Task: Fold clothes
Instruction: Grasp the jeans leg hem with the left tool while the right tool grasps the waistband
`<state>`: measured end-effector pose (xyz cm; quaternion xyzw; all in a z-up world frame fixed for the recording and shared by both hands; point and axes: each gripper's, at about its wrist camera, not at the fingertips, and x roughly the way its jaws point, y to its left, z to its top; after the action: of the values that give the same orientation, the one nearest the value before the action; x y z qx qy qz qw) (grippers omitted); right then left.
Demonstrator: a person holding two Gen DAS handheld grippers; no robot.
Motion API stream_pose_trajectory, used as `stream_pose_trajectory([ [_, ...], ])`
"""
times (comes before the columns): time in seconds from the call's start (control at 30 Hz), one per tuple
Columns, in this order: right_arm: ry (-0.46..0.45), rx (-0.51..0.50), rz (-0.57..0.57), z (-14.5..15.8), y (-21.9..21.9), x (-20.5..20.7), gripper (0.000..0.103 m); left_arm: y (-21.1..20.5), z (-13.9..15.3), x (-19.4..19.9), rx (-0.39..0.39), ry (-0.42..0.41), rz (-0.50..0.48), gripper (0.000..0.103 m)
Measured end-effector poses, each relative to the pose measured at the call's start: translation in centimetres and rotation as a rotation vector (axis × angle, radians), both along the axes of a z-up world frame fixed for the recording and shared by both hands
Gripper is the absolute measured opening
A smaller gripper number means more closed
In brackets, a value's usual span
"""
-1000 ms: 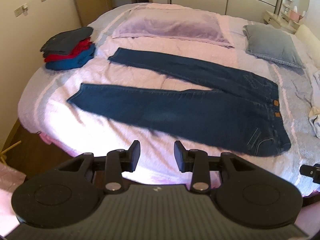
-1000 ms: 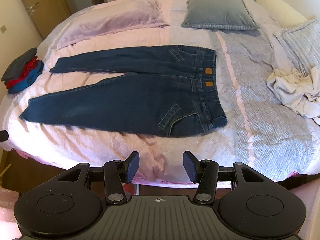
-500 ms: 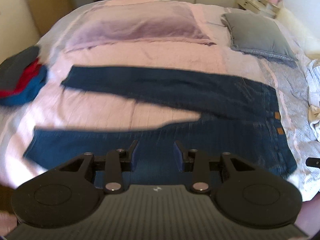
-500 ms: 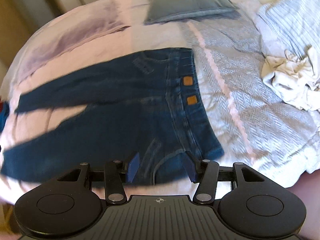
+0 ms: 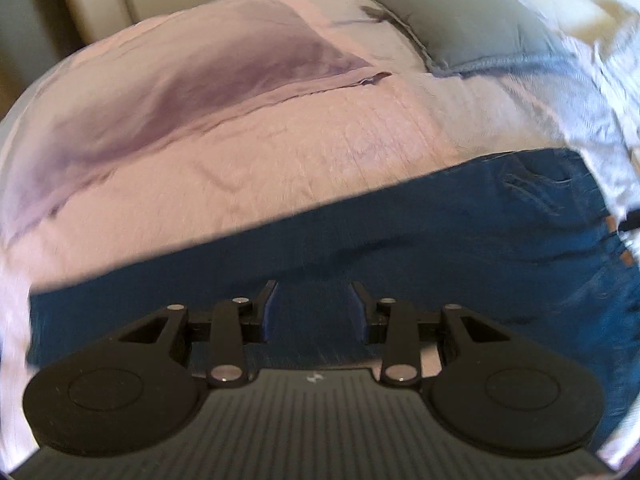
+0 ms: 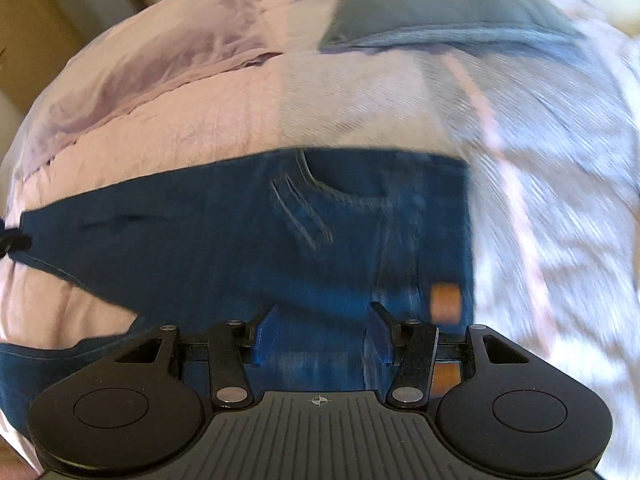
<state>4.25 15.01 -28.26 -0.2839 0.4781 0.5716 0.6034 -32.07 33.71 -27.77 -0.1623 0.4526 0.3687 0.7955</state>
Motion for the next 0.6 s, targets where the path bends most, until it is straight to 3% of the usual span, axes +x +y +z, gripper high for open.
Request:
stream_pose_trajectory([
  [0.13, -0.016, 0.042, 0.153, -1.7, 6.2, 1.1, 0.052, 5.5, -2.9, 2.0, 0.033, -0.015, -0.14, 0.033],
  [0.27, -0.07, 0.055, 0.331, -3.5, 11.9, 1.4, 0.052, 9.8, -5.7, 3.1, 0.016, -0.006, -0.292, 0.033],
  [0.43, -0.087, -0.018, 0.474, -6.3, 16.3, 2.0, 0.052, 12.9, -9.1, 3.4, -0.089, 0.034, -0.421, 0.033],
  [0.6, 0.034, -0.105, 0.512, -9.1, 19.5, 3.4, 0.052, 15.3, -11.2, 2.5, -0.206, 0.031, -0.438, 0.038],
])
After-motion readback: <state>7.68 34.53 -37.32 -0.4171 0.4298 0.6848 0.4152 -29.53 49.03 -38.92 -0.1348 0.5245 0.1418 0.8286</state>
